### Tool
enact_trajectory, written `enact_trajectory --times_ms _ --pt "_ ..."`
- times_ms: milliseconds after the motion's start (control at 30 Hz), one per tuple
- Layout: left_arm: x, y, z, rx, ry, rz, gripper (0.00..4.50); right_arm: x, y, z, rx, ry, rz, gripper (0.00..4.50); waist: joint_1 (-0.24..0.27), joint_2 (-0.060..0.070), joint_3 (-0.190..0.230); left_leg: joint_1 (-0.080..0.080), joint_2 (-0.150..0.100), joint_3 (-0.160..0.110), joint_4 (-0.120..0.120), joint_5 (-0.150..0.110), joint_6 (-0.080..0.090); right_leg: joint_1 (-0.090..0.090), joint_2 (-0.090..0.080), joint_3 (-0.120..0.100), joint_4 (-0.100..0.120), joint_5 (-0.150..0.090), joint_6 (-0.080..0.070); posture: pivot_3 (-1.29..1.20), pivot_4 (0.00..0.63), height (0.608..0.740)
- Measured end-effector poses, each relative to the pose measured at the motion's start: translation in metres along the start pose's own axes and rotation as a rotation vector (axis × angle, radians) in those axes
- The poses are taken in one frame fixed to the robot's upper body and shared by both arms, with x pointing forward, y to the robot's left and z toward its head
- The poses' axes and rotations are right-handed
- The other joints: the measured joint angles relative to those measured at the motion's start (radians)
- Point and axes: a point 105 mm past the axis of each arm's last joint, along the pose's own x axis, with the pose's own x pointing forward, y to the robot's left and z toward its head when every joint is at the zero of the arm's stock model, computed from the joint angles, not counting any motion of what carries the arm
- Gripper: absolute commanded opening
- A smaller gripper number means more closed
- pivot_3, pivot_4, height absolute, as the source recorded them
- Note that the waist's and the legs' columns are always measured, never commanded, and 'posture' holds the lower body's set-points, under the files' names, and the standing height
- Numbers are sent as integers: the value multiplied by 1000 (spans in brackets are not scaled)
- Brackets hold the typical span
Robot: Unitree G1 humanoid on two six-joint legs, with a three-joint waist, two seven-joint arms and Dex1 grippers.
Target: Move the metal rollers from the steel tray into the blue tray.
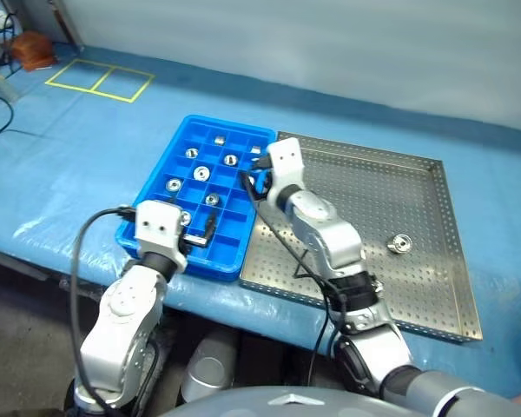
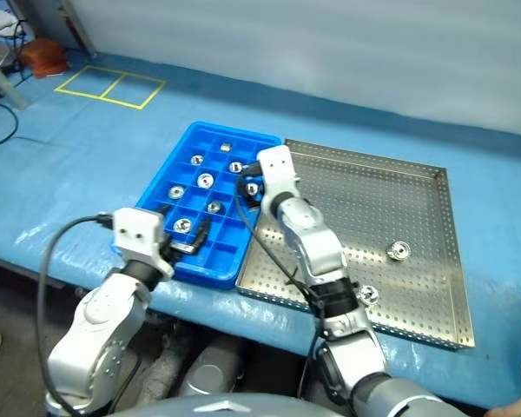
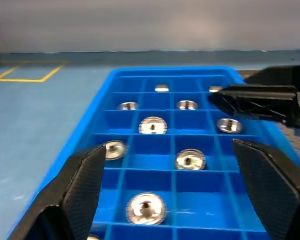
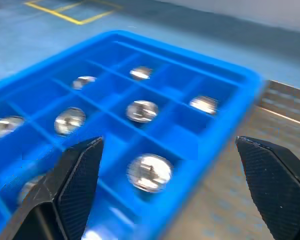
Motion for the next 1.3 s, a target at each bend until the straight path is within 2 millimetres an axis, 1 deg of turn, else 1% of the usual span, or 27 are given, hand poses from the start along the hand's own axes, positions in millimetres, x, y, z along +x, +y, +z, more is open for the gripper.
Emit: enact_trajectory --times_ms 67,200,300,400,467,533,733,833,1000,1200,1300 --pt "8 -17 0 -10 0 -92 4393 -10 -23 -5 15 9 -94 4475 -52 0 0 0 0 -1 0 0 0 1 0 0 0 0 0 73 150 740" --pt "16 -48 1 -26 -3 -257 4393 -29 -52 -10 44 22 -232 4475 -177 1 0 3 0 -3 -1 0 0 1 0 2 2 3 -4 18 150 740" --pt "19 -62 1 -15 -3 -332 4393 -41 -68 -19 52 46 -307 4475 -242 1 0 6 0 -2 -2 0 0 1 3 5 4 2 -5 -9 150 740" --pt "17 -71 -1 -9 -1 -392 4393 -45 -72 -27 64 75 -334 4475 -281 1 0 8 2 -1 -3 0 0 1 6 9 6 2 -5 -20 150 740" --pt "14 -76 -2 -10 3 -438 4393 -46 -72 -32 76 89 -338 4475 -291 1 0 8 2 0 -2 0 0 1 7 11 7 -1 -1 -18 150 740" --pt "12 -79 -3 -7 9 -473 4393 -45 -69 -33 88 89 -333 4475 -294 1 0 10 2 1 -2 0 0 1 6 12 9 -1 -1 -15 150 740" --pt "5 -81 -12 14 45 -530 4393 -42 -67 -40 101 112 -328 4475 -289 1 0 9 3 3 0 1 1 1 2 14 8 0 1 10 150 740" --pt "3 -81 -15 6 57 -525 4393 -41 -72 -48 88 136 -349 4475 -285 1 0 8 2 4 0 1 2 1 1 16 5 3 6 34 150 740" --pt "3 -79 -17 -5 61 -498 4393 -40 -78 -54 93 148 -379 4475 -277 1 0 8 1 5 0 0 3 1 1 16 4 4 6 50 150 740" --pt "5 -77 -17 4 55 -470 4393 -43 -84 -78 87 213 -415 4475 -274 1 0 8 1 5 0 0 3 1 1 17 4 4 6 67 150 740" --pt "7 -71 -16 8 51 -427 4393 -45 -85 -80 91 216 -426 3917 -274 1 0 8 1 5 0 0 3 1 1 17 4 4 6 73 150 740"
